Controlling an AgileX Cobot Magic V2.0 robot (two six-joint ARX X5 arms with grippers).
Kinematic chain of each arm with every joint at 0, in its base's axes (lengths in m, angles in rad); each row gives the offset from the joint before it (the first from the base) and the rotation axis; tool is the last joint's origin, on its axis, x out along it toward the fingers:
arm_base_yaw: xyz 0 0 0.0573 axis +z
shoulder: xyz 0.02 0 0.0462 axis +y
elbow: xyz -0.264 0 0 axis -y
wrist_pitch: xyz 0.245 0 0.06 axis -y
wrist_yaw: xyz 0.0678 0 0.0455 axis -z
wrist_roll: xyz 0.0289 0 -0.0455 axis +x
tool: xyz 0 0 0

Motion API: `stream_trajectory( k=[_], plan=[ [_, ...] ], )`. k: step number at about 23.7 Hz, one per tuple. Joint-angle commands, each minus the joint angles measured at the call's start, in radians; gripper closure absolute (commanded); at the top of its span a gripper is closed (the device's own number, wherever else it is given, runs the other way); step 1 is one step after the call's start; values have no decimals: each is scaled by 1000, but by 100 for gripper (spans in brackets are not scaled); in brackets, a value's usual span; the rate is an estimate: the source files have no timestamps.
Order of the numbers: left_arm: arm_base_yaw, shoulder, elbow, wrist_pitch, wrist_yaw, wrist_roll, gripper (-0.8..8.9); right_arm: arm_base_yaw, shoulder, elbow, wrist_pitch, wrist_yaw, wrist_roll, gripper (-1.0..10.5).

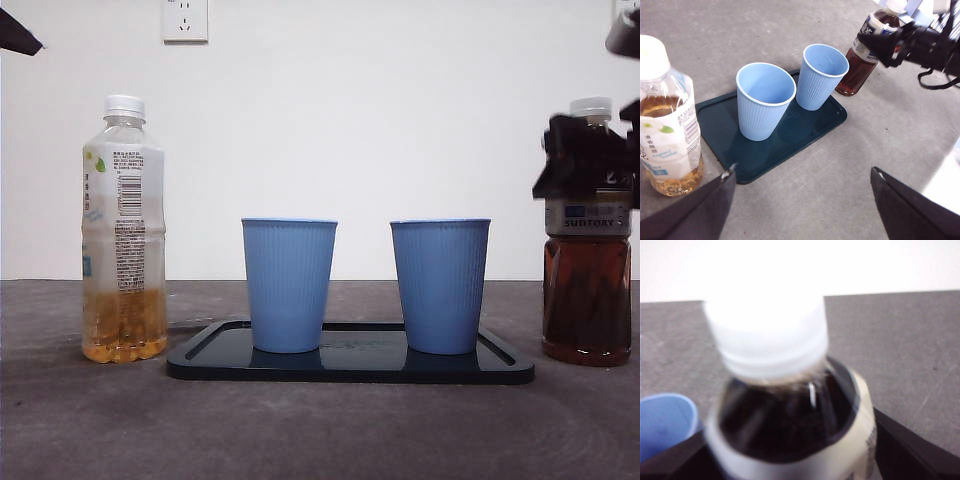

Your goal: Pour the drink into the cup

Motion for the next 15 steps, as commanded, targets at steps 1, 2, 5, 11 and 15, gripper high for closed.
stream_trajectory(
  k=[1,2,5,11,15],
  plan=[
    [-4,6,14,12,-3,6,377,4,-43,27,-84,-1,0,526],
    [-4,6,14,12,-3,6,377,6,-64,32,-119,-1,4,512],
    [-4,6,14,11,-4,6,377,19,-145,56,-274,-7,18,509],
    [-4,6,14,9,-111,6,374,60,-322,147,-656,-28,49,506],
    [-4,7,13,12,-174,6,341,91,-426,244,-929,-28,58,506]
  ],
)
